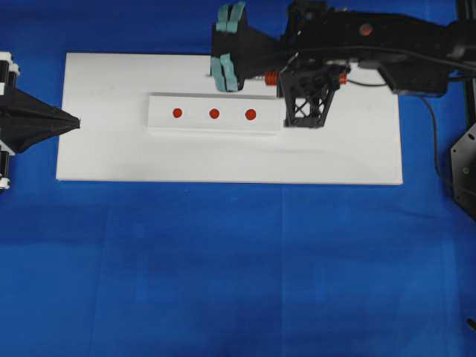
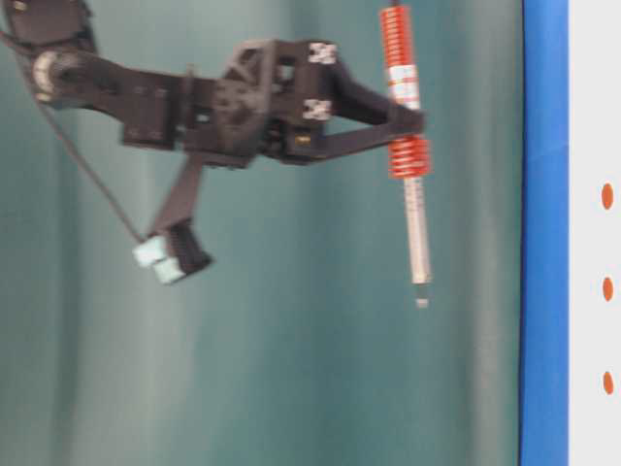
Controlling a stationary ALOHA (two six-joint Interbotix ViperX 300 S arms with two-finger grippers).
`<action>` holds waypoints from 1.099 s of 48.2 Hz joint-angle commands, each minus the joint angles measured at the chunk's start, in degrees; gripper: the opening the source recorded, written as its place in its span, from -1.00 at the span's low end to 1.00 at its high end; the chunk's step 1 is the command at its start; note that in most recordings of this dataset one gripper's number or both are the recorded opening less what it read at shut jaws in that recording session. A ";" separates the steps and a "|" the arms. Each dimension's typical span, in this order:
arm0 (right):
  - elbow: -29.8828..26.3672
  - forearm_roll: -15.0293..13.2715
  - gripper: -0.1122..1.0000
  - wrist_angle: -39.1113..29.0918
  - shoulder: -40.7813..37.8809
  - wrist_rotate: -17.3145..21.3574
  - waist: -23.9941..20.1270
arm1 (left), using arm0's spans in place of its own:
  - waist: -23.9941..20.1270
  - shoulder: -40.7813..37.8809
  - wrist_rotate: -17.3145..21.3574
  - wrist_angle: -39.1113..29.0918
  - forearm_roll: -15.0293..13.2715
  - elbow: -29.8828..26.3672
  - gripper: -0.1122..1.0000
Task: Touch the tip of the soldering iron to the mark.
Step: 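Raise the iron and shift it right above the strip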
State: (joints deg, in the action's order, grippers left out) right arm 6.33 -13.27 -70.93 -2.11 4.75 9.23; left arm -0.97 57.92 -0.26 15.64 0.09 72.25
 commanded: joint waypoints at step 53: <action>16.88 -1.41 -0.68 0.26 18.19 -0.70 0.62 | -0.09 0.09 0.18 -1.23 0.09 -0.35 -0.80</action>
State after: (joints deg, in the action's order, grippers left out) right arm 23.12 -14.41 -71.10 13.97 4.13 9.67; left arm -0.97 58.18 -0.18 14.24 0.00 72.42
